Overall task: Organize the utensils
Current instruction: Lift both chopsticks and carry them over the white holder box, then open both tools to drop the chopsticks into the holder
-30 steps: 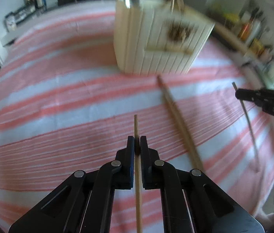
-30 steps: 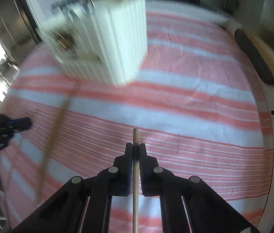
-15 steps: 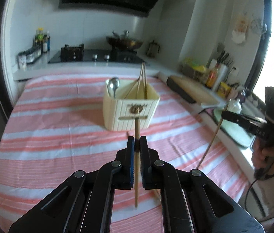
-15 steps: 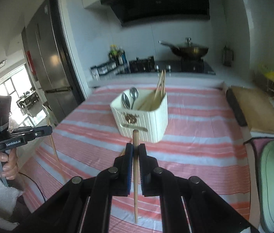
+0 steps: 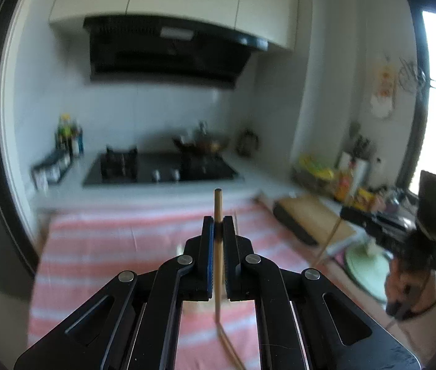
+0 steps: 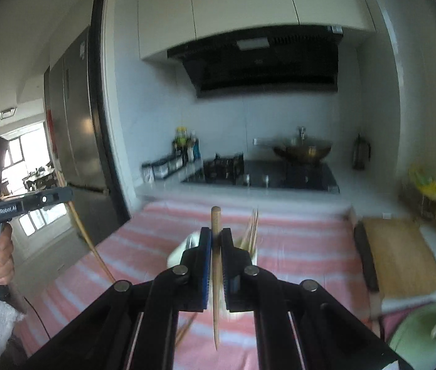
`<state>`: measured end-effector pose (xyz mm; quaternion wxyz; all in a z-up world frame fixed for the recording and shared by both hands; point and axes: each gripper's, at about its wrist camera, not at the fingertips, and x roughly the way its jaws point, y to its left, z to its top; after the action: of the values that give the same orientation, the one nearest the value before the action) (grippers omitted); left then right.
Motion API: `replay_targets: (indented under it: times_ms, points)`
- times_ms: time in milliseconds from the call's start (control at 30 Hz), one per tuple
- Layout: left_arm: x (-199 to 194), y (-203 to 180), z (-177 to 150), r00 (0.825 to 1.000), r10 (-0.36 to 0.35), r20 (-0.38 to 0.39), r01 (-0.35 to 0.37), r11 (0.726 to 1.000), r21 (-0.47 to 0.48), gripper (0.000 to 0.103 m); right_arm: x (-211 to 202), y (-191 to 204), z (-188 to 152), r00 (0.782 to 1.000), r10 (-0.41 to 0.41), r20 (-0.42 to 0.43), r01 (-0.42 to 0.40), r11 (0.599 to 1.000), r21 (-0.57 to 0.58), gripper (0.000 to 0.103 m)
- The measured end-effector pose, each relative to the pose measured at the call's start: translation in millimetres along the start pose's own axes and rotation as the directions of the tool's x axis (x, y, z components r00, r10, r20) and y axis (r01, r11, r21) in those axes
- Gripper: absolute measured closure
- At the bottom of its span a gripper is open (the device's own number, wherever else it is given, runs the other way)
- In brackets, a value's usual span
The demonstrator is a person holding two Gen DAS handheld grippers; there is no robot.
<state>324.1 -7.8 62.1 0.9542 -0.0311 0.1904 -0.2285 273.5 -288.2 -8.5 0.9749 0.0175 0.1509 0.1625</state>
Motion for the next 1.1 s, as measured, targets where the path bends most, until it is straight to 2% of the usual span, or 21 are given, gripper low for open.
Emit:
replay_targets:
  times_ms: [133,233,333,400,500,600,633,667,700,733,767,800,867,900,967,1033,1100]
  points:
    - [34,8,24,0.993,0.073,0.091,-0.070,0.997,-0.040,0.100,27,4,30,0.995,-0.035,0.092,0.036,0.999,-0.011,0.097]
    - [78,17,17,0.992,0.114,0.060,-0.109,0.990,-0.090,0.099,59,8,29,0.990,-0.056,0.130,0.060,0.998,-0.025,0.097]
    - [131,28,-6,0.991,0.114,-0.072,-0.122,0.986,-0.112,0.099,108,6,8,0.997,-0.057,0.046,0.058,0.998,-0.024,0.097]
    - [157,33,-21,0.983,0.101,-0.154,-0.120,0.986,-0.117,0.099,137,2,-3,0.998,-0.045,-0.042,0.044,0.999,-0.016,0.097]
    - [196,41,-45,0.955,0.071,-0.288,-0.113,0.985,-0.129,0.099,184,-11,-24,0.975,0.003,-0.221,0.008,0.999,0.051,0.097]
    - [219,41,-60,0.925,0.032,-0.380,-0.095,0.985,-0.146,0.096,204,-20,-32,0.959,0.010,-0.285,0.017,0.996,0.089,0.093]
    - [222,39,-62,0.918,0.036,-0.395,-0.101,0.984,-0.146,0.088,208,-21,-32,0.955,0.014,-0.296,0.014,0.995,0.094,0.093]
    - [223,38,-63,0.911,0.042,-0.411,-0.111,0.983,-0.145,0.070,212,-23,-32,0.952,0.008,-0.307,0.024,0.995,0.099,0.089]
    - [221,35,-64,0.909,0.050,-0.414,-0.119,0.983,-0.142,0.059,211,-24,-31,0.952,-0.001,-0.306,0.035,0.994,0.104,0.071]
    - [213,34,-63,0.913,0.069,-0.403,-0.133,0.982,-0.132,0.039,207,-25,-29,0.956,-0.013,-0.292,0.047,0.993,0.110,0.062]
    - [205,30,-61,0.917,0.082,-0.390,-0.139,0.983,-0.118,0.028,198,-25,-27,0.965,-0.023,-0.263,0.055,0.992,0.114,0.051]
    - [194,27,-62,0.922,0.092,-0.377,-0.137,0.986,-0.094,0.025,190,-25,-26,0.970,-0.028,-0.243,0.057,0.992,0.114,0.050]
    - [172,24,-69,0.921,0.088,-0.380,-0.117,0.992,-0.055,0.020,166,-22,-28,0.972,-0.033,-0.231,0.055,0.994,0.091,0.050]
    - [160,23,-77,0.919,0.081,-0.386,-0.106,0.993,-0.043,0.017,152,-20,-35,0.970,-0.037,-0.241,0.055,0.996,0.068,0.049]
    - [130,23,-108,0.915,0.050,-0.401,-0.073,0.996,-0.044,0.004,126,-15,-57,0.960,-0.054,-0.275,0.062,0.998,0.022,0.045]
    - [100,23,-158,0.898,0.014,-0.440,-0.049,0.996,-0.068,0.004,94,-14,-98,0.947,-0.091,-0.308,0.093,0.996,-0.007,0.043]
    - [77,19,-205,0.876,0.037,-0.480,-0.084,0.994,-0.077,0.004,56,-10,-159,0.925,-0.129,-0.356,0.124,0.992,-0.037,0.043]
